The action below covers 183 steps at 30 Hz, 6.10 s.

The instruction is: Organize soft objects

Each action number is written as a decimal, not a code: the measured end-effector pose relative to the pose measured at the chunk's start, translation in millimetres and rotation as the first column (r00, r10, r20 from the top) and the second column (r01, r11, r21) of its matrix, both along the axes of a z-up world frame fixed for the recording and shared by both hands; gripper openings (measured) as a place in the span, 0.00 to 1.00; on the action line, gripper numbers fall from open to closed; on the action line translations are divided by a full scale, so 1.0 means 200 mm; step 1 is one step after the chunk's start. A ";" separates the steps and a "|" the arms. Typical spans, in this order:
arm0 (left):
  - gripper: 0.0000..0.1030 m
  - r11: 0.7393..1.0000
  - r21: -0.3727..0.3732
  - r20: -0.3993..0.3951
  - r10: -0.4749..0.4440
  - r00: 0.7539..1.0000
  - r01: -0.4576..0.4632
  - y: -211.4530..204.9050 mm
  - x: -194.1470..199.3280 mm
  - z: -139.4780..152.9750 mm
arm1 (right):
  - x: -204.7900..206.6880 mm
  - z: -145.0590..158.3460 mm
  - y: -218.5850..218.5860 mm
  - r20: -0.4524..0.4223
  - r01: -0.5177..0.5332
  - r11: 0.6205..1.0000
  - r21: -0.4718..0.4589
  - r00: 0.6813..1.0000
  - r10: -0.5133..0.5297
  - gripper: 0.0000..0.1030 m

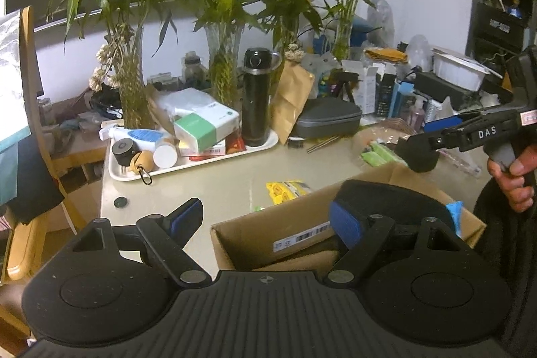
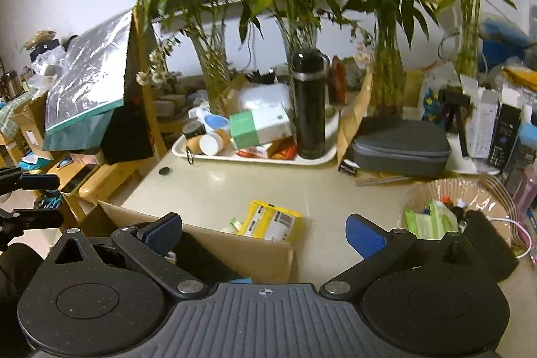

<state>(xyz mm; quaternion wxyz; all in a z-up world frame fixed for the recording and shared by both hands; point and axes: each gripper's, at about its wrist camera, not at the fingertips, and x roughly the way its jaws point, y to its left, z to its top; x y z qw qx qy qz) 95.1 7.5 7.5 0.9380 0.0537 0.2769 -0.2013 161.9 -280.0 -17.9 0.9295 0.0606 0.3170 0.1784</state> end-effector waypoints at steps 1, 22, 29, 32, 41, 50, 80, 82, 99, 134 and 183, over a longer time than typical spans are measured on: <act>0.80 1.000 0.004 0.002 0.005 1.000 -0.005 0.00 0.01 0.00 | 0.02 -0.01 -0.01 -0.012 0.006 1.000 0.002 1.000 -0.006 1.00; 0.80 0.998 0.021 0.016 0.056 0.998 -0.057 0.06 0.28 -0.08 | 0.43 -0.18 0.02 -0.138 -0.028 1.000 -0.012 0.990 0.026 1.00; 0.80 0.992 0.026 0.003 0.123 0.992 -0.123 0.09 0.42 -0.11 | 0.54 -0.22 0.05 -0.196 -0.039 0.998 -0.043 0.980 0.030 1.00; 0.80 0.992 0.007 0.000 0.125 0.992 -0.125 0.12 0.48 -0.13 | 0.61 -0.24 0.04 -0.237 -0.028 0.999 -0.021 0.971 0.022 1.00; 0.80 0.985 -0.042 -0.036 0.169 0.985 -0.170 0.19 0.65 -0.21 | 0.80 -0.33 0.05 -0.345 -0.049 0.999 0.019 0.937 0.053 1.00; 0.80 0.975 -0.077 -0.209 0.190 0.959 -0.210 0.25 0.81 -0.28 | 0.91 -0.42 0.07 -0.428 -0.079 0.996 0.030 0.900 0.084 1.00; 0.80 0.982 -0.112 -0.488 0.076 0.870 -0.149 0.25 0.94 -0.55 | 1.26 -0.72 0.26 -0.756 -0.183 0.974 0.134 0.617 0.220 1.00; 0.80 0.983 -0.113 -0.489 0.072 0.870 -0.145 0.25 0.94 -0.56 | 1.27 -0.73 0.30 -0.768 -0.193 0.974 0.120 0.603 0.215 0.99; 0.80 0.986 -0.106 -0.481 0.064 0.874 -0.131 0.25 0.94 -0.56 | 1.30 -0.88 0.51 -0.852 -0.257 0.966 -0.003 0.506 0.132 0.84; 0.80 0.986 -0.104 -0.492 0.060 0.868 -0.127 0.23 0.93 -0.58 | 1.29 -0.79 0.33 -0.727 -0.242 0.923 -0.300 0.684 -0.057 0.69; 0.80 0.990 -0.072 -0.486 0.068 0.871 -0.118 0.23 0.93 -0.59 | 1.20 -0.75 0.19 -0.708 -0.299 0.903 -0.308 0.706 -0.007 0.12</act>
